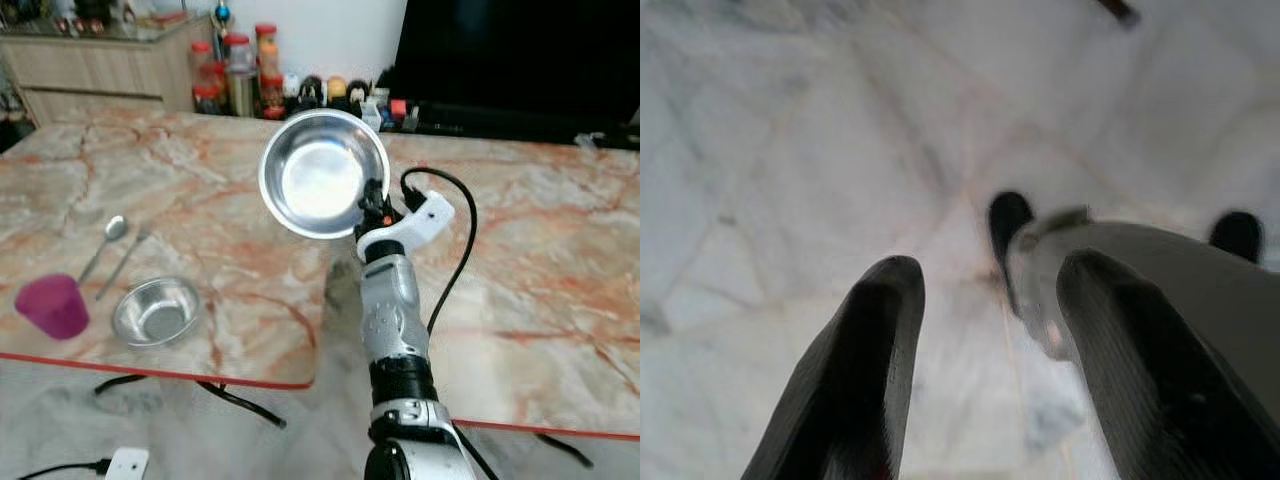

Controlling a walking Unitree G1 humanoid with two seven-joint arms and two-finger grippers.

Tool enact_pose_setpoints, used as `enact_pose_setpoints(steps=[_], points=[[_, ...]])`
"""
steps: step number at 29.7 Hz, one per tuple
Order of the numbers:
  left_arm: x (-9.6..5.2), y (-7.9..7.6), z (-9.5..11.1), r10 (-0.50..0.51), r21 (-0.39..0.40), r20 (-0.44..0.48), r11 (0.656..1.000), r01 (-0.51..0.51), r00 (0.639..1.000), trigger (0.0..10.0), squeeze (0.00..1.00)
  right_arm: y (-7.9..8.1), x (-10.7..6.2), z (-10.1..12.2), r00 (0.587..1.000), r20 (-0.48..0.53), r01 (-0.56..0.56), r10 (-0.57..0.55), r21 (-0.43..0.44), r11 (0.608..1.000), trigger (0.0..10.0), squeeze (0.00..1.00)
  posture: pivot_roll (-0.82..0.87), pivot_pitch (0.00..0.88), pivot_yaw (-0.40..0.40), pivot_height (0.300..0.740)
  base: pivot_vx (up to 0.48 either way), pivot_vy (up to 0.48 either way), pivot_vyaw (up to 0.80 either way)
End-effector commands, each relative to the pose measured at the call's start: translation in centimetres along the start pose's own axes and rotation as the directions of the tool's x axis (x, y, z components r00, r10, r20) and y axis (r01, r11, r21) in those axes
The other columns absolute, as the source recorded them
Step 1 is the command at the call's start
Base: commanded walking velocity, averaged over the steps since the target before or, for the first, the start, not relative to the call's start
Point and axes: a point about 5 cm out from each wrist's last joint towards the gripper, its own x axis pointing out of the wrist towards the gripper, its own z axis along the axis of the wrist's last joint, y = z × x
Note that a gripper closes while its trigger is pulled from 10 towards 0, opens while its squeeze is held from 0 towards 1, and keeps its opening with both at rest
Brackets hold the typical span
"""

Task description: Setting the table

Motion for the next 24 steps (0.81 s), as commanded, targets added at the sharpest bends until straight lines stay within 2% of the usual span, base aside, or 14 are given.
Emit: enact_pose_setpoints(steps=[1, 24], points=[[-0.06, 0.03, -0.45, -0.004, 0.001, -0.025, 1.0, 0.004, 1.0, 10.0, 0.0, 1.34, 0.26, -0.04, 0.999, 0.016, -0.033, 0.032, 0.019, 0.999, 10.0, 0.0, -0.03, 0.0, -0.046, 0.74, 0.0, -0.289, 0.0], [-0.09, -0.11, -0.66, -0.012, -0.003, -0.034, 1.0, 0.012, 0.999, 10.0, 0.0, 0.88, 0.1, -0.05, 1.0, 0.01, -0.008, 0.008, 0.002, 1.0, 10.0, 0.0, -0.04, 0.0, -0.039, 0.74, 0.0, -0.288, 0.0]])
